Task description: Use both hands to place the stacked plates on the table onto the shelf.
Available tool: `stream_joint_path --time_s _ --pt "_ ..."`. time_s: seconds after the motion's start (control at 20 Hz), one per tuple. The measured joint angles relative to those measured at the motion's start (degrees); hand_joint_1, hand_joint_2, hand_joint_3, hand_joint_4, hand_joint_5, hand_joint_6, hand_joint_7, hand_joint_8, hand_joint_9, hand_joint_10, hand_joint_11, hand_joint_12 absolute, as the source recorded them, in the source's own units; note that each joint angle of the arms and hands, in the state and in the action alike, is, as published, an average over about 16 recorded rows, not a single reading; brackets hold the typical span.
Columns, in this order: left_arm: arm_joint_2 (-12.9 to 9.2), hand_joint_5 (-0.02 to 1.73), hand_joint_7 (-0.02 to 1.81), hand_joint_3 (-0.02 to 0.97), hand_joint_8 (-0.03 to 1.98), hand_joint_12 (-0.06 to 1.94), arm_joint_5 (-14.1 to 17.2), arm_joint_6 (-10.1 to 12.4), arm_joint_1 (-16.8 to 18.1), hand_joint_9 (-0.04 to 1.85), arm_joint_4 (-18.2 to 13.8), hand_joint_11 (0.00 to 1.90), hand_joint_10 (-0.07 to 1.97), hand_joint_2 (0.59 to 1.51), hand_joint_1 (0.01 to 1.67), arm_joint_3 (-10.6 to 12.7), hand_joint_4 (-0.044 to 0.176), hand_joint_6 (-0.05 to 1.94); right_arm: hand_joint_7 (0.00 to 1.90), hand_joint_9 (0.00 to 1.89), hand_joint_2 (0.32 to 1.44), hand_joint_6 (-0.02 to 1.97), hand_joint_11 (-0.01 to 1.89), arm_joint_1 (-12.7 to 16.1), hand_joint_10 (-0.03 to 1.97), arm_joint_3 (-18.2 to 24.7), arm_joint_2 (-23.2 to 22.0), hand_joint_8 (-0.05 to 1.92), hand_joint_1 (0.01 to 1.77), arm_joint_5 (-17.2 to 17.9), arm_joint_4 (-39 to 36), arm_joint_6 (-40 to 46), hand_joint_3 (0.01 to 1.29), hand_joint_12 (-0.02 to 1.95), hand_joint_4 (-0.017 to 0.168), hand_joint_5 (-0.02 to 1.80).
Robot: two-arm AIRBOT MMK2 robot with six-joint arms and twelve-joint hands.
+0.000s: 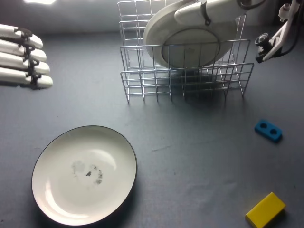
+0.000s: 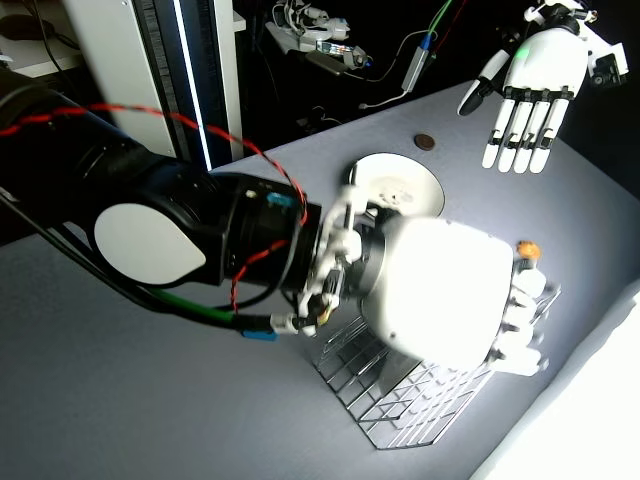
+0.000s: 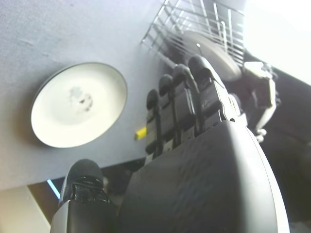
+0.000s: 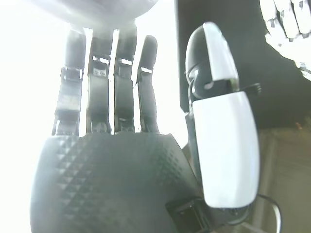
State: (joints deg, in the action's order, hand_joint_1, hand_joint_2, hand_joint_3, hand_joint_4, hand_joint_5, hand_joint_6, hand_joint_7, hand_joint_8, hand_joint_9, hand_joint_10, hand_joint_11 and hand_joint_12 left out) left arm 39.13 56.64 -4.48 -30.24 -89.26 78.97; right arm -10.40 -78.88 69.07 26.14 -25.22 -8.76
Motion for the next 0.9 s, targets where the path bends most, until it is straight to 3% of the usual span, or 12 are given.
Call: stream_joint_path --time_s 0.45,0.7,0.9 --pt "0.01 0.26 0.28 0.017 0.00 0.41 3.63 -0.08 -6.95 0.25 0.35 0.03 0.01 1.147 0.01 -1.35 0.008 0.01 0.15 0.11 0.96 0.19 0.06 -2.07 0.25 11.09 -4.49 0.16 1.10 10.14 -10.38 -5.12 0.01 0.44 -0.002 0.13" --pt "0.15 0.27 0.29 0.018 0.00 0.40 1.27 -0.13 -11.85 0.26 2.61 0.04 0.01 1.146 0.01 -3.41 0.008 0.01 0.02 0.02 0.90 0.00 0.02 -4.97 0.01 15.80 -5.22 0.00 1.18 12.84 -13.93 -9.50 0.01 0.02 -0.002 0.02" --pt "0.38 0.29 0.30 0.018 0.00 0.40 -2.35 -0.17 -15.19 0.27 4.95 0.06 0.01 1.145 0.01 -5.18 0.007 0.01 0.02 0.02 0.90 0.00 0.02 -7.17 0.01 17.62 -4.76 0.01 1.18 13.72 -14.66 -12.50 0.01 0.01 -0.001 0.02"
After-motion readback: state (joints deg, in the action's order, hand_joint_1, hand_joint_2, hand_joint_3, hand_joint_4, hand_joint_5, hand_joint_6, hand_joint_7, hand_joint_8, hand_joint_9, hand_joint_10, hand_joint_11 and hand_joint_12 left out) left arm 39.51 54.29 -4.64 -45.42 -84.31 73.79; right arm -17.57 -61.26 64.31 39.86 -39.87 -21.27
